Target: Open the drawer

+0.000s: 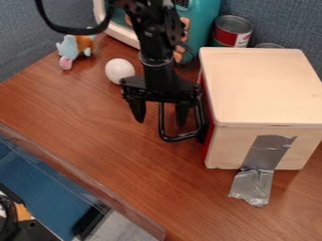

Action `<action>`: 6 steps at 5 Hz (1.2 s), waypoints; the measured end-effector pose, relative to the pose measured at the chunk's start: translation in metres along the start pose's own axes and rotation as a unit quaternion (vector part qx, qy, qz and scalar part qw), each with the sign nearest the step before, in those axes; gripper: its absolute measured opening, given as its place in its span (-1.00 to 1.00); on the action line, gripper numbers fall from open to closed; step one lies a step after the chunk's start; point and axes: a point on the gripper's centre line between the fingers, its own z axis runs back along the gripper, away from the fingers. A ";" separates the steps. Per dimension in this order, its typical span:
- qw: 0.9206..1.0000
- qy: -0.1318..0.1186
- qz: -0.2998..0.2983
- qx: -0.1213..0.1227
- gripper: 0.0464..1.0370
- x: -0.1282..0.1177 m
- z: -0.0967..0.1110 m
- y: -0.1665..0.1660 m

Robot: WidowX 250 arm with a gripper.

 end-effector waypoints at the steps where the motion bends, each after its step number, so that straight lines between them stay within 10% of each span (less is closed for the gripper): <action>1: 1.000 0.000 0.004 0.000 0.93 -0.001 -0.007 -0.006; 3: 1.000 0.017 0.017 0.018 0.81 -0.007 -0.028 -0.001; 6: 0.999 0.031 0.030 0.024 -0.73 -0.015 -0.027 0.018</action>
